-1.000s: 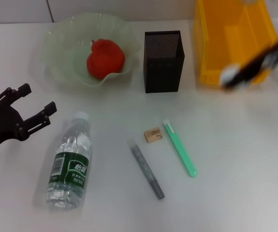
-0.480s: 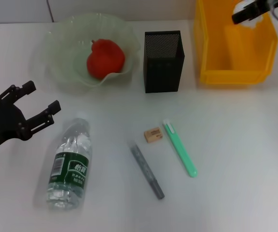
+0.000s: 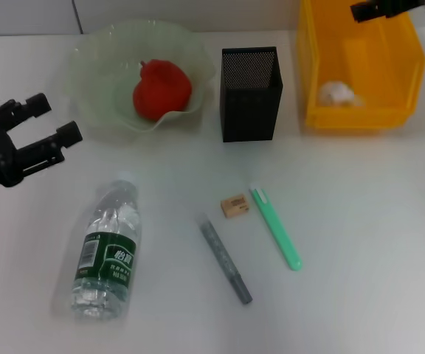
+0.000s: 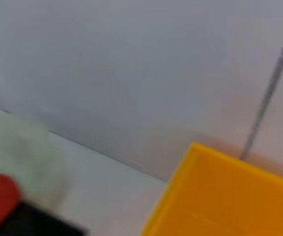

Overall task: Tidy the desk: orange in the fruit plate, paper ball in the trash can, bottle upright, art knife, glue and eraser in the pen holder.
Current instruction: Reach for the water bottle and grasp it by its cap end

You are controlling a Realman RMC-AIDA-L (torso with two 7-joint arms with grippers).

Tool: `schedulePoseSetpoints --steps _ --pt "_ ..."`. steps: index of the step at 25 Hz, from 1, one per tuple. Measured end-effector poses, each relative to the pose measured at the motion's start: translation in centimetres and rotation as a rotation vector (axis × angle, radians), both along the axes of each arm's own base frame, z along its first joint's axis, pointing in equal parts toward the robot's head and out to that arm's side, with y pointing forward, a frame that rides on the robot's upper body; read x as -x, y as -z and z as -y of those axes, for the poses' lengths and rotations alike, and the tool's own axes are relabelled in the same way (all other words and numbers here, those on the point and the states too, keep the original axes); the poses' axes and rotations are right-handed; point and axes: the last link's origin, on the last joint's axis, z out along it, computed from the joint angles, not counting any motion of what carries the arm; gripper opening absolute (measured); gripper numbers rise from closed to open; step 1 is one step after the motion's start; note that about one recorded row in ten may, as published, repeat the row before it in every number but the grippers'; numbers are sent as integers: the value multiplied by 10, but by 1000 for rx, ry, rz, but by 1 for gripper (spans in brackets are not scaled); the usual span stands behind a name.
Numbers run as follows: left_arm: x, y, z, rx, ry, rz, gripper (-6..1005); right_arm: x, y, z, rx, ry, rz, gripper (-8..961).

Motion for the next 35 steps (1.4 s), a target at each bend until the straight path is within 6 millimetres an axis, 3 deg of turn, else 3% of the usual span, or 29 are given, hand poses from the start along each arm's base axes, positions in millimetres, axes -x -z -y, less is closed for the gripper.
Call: schedulePoseSetpoints --steps 1,2,3,6,7,8,9,10,12,14,17,18,22,27,35 --pt "-4 -6 -1 22 -27 -20 797 -2 1 8 14 -17 -26 792" --pt "-15 -12 -2 63 -76 -93 796 -6 5 30 49 -89 -72 812" --pt "-23 -14 -3 75 -100 -125 795 -6 5 30 49 -89 -72 832" --pt "-34 -14 -3 100 -167 -194 793 -14 14 65 84 -199 -128 852" --pt "-49 -11 -5 127 -241 -264 792 -25 22 87 104 -253 -152 851" --pt "-49 -11 -5 127 -241 -264 791 -25 22 87 104 -253 -152 851" --pt "-53 -7 -6 147 -294 -290 791 -37 32 105 137 -309 -144 851" --pt "-59 -2 -7 170 -337 -320 790 -37 32 105 137 -309 -144 851" --pt "-73 16 -14 209 -443 -425 788 -58 50 131 189 -370 -162 851" --pt "-78 26 -20 215 -499 -478 787 -63 56 137 205 -384 -178 851" --pt "-81 36 -30 218 -565 -524 785 -80 77 170 292 -482 -274 851" --pt "-81 36 -30 218 -565 -524 784 -80 77 170 292 -482 -274 851" --pt "-80 48 -46 240 -628 -568 781 -93 92 201 378 -578 -408 852" --pt "-82 59 -53 271 -631 -597 777 -104 94 205 370 -558 -452 852" --pt "-77 75 -64 316 -642 -627 771 -105 94 204 370 -555 -454 851"
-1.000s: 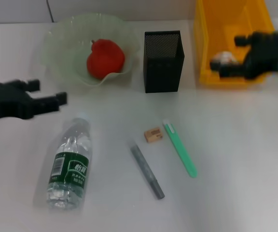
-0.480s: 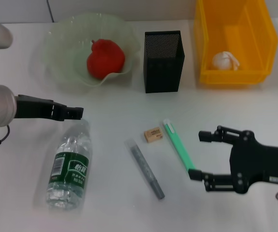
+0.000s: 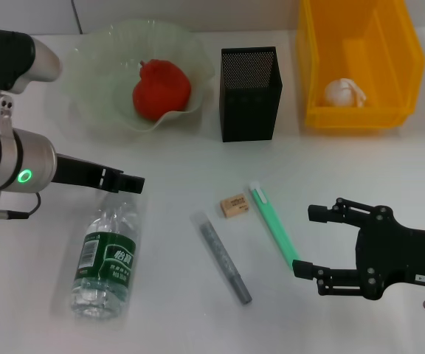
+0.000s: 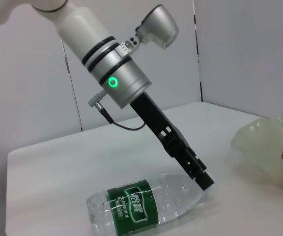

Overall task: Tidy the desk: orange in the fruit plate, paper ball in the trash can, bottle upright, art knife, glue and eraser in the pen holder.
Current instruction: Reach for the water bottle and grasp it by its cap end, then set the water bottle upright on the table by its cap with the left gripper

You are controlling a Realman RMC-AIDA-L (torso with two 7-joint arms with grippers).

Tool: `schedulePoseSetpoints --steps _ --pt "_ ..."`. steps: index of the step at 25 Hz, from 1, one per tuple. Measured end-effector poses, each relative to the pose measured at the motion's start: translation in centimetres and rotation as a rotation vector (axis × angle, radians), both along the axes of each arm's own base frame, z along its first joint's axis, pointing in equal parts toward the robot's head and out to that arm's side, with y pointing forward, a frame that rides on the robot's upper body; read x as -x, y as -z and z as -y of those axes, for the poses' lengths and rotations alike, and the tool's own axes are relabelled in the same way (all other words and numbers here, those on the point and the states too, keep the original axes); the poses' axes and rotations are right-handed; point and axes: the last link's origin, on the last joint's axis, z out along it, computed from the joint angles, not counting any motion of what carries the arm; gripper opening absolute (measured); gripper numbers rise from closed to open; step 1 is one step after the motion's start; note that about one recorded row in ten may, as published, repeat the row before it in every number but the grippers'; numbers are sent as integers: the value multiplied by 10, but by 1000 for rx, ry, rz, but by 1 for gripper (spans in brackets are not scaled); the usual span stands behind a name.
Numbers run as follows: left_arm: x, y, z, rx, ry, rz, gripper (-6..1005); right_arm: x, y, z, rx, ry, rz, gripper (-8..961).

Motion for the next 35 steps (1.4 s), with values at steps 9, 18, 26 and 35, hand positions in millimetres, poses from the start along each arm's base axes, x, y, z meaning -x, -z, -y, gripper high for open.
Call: schedulePoseSetpoints --steps 9,18,26,35 --pt "4 8 -8 20 -5 -14 764 -1 0 0 1 -1 4 852" --pt "6 12 -9 56 -14 -35 541 -1 0 0 5 3 1 852" --pt "-6 2 -4 72 129 -43 473 -4 -2 0 -4 20 -1 851" --pt "1 -42 25 -7 514 179 474 -4 -5 -2 -10 31 -13 851"
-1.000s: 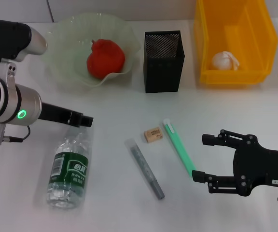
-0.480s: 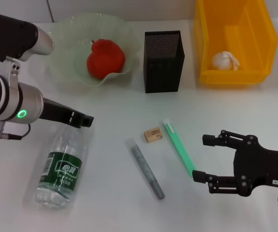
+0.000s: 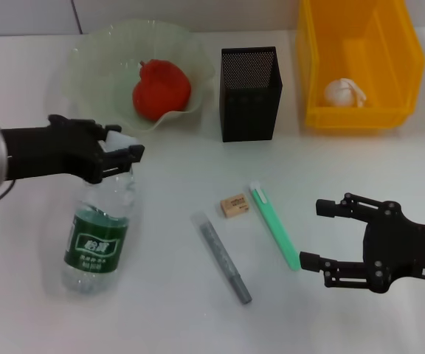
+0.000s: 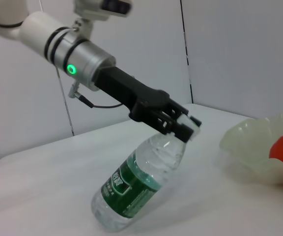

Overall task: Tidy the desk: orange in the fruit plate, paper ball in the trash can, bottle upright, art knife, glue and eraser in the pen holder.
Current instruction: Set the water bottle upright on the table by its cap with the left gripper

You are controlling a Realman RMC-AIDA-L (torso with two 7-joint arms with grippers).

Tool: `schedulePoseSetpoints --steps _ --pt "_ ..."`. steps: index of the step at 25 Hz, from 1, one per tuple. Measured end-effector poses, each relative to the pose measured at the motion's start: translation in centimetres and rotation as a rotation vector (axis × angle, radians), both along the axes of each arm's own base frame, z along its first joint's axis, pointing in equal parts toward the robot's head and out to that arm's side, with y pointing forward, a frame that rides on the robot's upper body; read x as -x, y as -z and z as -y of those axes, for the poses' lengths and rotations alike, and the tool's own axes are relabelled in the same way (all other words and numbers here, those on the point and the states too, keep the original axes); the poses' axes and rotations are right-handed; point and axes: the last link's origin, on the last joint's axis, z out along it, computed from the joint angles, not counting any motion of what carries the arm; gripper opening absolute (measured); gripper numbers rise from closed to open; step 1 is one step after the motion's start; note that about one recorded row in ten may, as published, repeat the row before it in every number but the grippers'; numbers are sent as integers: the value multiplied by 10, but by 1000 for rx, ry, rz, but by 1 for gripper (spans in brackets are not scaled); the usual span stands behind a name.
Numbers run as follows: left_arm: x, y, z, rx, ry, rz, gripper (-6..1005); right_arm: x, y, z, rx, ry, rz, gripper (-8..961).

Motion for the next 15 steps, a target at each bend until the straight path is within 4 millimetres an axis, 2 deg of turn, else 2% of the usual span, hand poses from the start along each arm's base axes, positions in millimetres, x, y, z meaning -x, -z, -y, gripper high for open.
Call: schedulePoseSetpoints --steps 2,7,15 --pt "8 -10 9 -52 98 24 474 2 0 -2 6 5 -6 850" --pt "21 -19 11 -101 157 84 474 4 0 -4 6 -4 -6 847" --pt "35 -18 6 -148 209 154 473 5 0 -5 8 -4 -8 846"
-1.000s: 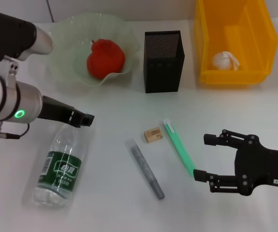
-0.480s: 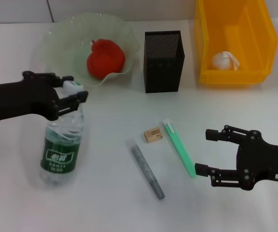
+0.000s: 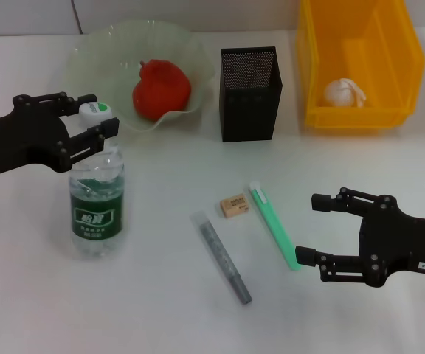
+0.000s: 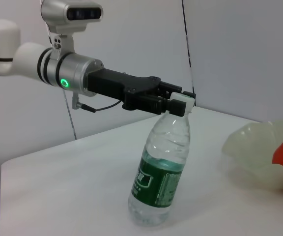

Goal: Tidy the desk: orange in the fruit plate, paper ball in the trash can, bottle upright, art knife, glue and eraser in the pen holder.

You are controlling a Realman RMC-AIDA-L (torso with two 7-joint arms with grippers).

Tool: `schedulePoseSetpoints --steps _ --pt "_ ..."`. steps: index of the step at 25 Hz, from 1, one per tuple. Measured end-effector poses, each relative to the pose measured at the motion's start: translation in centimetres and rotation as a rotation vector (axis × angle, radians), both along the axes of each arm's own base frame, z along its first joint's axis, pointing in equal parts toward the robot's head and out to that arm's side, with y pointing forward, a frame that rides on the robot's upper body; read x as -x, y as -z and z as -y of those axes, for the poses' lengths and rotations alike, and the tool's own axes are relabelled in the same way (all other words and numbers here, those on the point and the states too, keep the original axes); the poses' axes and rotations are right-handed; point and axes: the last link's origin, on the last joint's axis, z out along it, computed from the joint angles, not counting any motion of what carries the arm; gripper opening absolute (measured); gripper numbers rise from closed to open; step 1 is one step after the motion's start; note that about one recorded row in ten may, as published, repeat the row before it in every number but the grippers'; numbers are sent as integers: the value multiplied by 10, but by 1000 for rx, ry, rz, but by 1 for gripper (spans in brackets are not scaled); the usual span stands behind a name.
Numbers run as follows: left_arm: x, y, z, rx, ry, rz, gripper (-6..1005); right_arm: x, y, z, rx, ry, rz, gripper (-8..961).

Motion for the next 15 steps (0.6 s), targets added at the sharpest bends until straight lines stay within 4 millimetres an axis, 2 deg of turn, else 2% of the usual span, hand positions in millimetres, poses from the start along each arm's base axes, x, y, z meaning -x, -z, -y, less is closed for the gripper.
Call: schedulePoseSetpoints --steps 2,11,15 --pt "5 2 -2 -26 20 22 473 0 0 0 0 1 0 846" --pt "4 0 -2 -70 74 65 437 1 0 0 4 -3 -3 845" --pt "3 1 -10 -72 82 81 421 1 0 0 6 -7 -4 844"
